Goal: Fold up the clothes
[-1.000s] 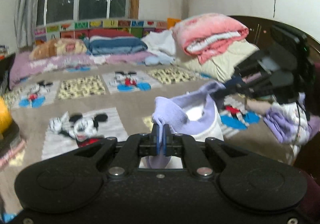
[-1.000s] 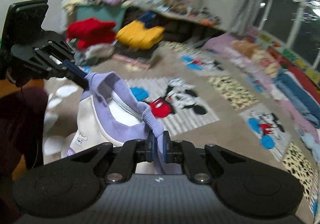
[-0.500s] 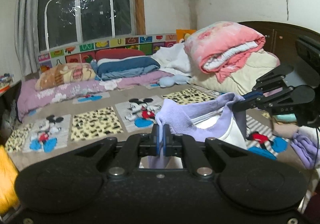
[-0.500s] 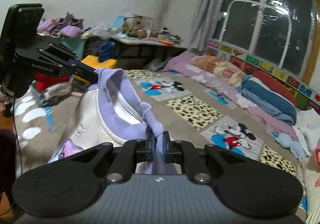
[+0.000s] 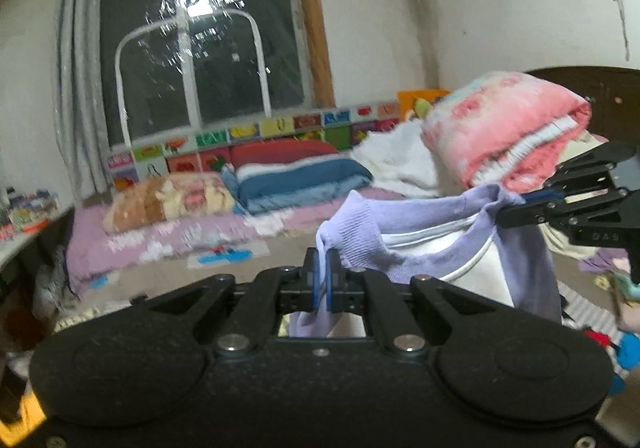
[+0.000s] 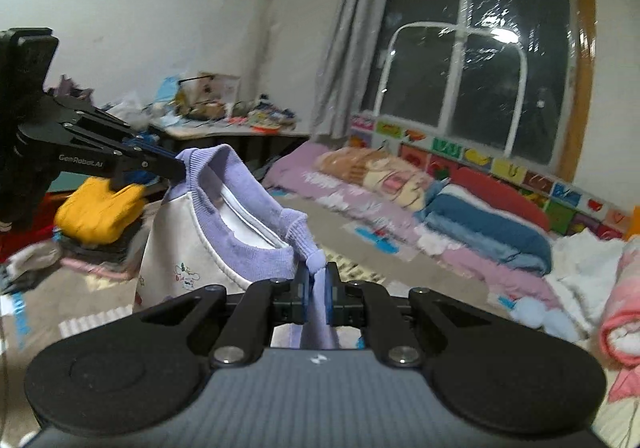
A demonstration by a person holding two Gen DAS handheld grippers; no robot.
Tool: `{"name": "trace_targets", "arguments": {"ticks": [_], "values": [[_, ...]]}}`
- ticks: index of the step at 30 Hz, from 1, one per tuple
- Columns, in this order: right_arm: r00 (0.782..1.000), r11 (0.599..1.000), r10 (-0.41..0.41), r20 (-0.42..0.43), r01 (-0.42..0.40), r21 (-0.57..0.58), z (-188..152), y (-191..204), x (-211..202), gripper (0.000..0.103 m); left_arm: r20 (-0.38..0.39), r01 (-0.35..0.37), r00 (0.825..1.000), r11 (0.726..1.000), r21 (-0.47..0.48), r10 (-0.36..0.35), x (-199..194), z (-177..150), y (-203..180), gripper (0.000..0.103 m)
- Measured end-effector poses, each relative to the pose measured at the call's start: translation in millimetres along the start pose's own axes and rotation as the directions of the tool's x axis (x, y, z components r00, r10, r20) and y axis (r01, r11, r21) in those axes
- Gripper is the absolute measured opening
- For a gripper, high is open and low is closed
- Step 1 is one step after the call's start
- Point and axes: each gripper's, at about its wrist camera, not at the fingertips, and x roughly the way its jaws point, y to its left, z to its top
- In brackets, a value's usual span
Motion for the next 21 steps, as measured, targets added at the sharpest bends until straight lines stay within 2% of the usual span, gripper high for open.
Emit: {"name": "trace_targets", "arguments": {"ticks": [3, 6, 9, 12, 15, 21], "values": [[0.998, 0.998, -0.045, 0.05, 0.048, -0.051, 15.7, -6.3, 10.1, 0.009, 0.038, -0.028, 0.999, 0.999, 0.024, 0.027, 5.7, 6.9, 7.2, 0.001], [0.992, 0.991, -0.086, 0.092, 0.095, -0.099, 21.4, -4.0, 15.5, 0.009, 0.045, -0.029, 0.999, 0.998, 0.051, 0.027, 2.5, -5.4, 6.1, 0.001], [0.993, 0.981, -0.071, 0.093, 0.086, -0.171, 8.6, 11.1, 18.5, 0.009, 0.01, -0.014, 1.0, 0.997, 0.082, 0.013, -2.3, -39.3, -1.9, 0.001], [0.999, 0.965, -0.033, 0.03, 0.039, -0.259, -27.5, 39.1, 21.5, 0.009, -0.046, 0.015, 0.999, 0.993, 0.113, -0.01, -8.2, -81.1, -14.9, 0.001], [0.998, 0.949, 0.024, -0.064, -0.043, -0.313, -75.7, 74.2, 20.3, 0.009, -0.115, 0.05, 0.993, 0.992, 0.118, -0.036, -22.4, -131.0, -31.4, 0.001], [0.972, 0.935, 0.124, -0.2, -0.182, -0.304, -160.0, 150.7, -5.7, 0.009, -0.206, 0.102, 0.976, 0.98, 0.173, -0.065, -67.8, -204.7, -69.6, 0.001]]}}
